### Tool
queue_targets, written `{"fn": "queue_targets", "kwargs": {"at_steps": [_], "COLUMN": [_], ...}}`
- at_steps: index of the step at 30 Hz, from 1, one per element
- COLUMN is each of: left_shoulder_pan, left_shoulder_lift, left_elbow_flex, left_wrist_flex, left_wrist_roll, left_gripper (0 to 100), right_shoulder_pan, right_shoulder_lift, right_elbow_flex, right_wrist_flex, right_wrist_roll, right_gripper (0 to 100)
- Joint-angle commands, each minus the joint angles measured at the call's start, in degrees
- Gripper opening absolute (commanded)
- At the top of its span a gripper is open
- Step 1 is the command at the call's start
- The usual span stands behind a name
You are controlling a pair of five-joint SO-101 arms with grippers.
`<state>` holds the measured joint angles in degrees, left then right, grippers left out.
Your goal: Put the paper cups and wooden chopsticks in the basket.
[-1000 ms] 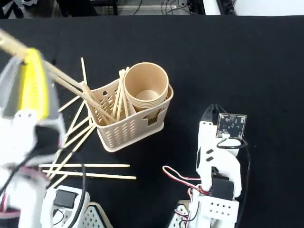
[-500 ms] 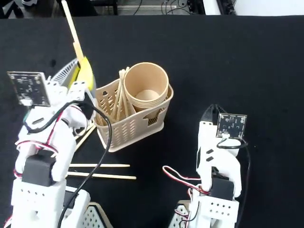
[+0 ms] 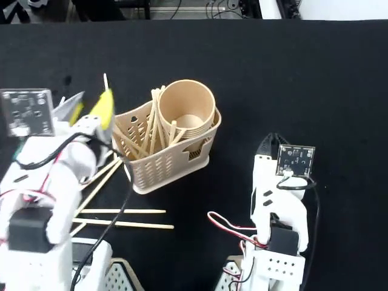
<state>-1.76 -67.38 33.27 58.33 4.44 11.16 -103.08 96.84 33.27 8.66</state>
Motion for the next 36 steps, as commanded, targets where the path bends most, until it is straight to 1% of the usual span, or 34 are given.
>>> {"fn": "queue_targets", "kwargs": {"at_steps": [1,3,5,8,10,13,17,20,23,27,30,36], "left_shoulder_pan": [-11.6,-16.0,-19.2,-23.2,-26.6,-30.4,-31.8,-31.8,-31.8,-31.4,-31.4,-31.8], "left_shoulder_lift": [0.4,0.4,0.4,0.5,0.5,2.4,12.7,23.7,35.0,49.1,59.6,77.8], "left_elbow_flex": [-5.5,-4.3,-1.0,5.7,10.9,17.9,20.1,15.7,8.4,-0.4,-7.5,-21.7], "left_wrist_flex": [10.6,14.8,17.6,17.8,14.6,6.9,1.1,-0.4,0.1,0.8,1.6,1.8], "left_wrist_roll": [-7.8,-12.6,-18.8,-26.2,-29.0,-31.2,-32.7,-32.7,-33.0,-37.4,-39.2,-39.0], "left_gripper": [17,17,17,17,17,19,19,19,19,19,19,19], "right_shoulder_pan": [-0.6,-0.6,-0.6,-0.6,-0.6,-0.6,-0.6,-0.6,-0.6,-0.6,-0.6,-0.6], "right_shoulder_lift": [-2.6,-2.6,-2.6,-2.6,-2.6,-2.6,-2.6,-2.6,-2.6,-2.6,-2.6,-2.6], "right_elbow_flex": [-0.5,-0.5,-0.4,-0.4,-0.4,-0.4,-0.3,-0.3,-0.3,-0.3,-0.3,-0.3], "right_wrist_flex": [-0.1,-0.1,-0.1,-0.1,-0.1,-0.1,0.0,0.0,0.0,0.0,-0.1,-0.1], "right_wrist_roll": [0.4,0.4,0.4,0.4,0.4,0.4,0.4,0.4,0.4,0.4,0.4,0.4], "right_gripper": [1.3,1.3,1.3,1.3,1.3,1.3,1.3,1.3,1.3,1.3,1.3,1.3]}}
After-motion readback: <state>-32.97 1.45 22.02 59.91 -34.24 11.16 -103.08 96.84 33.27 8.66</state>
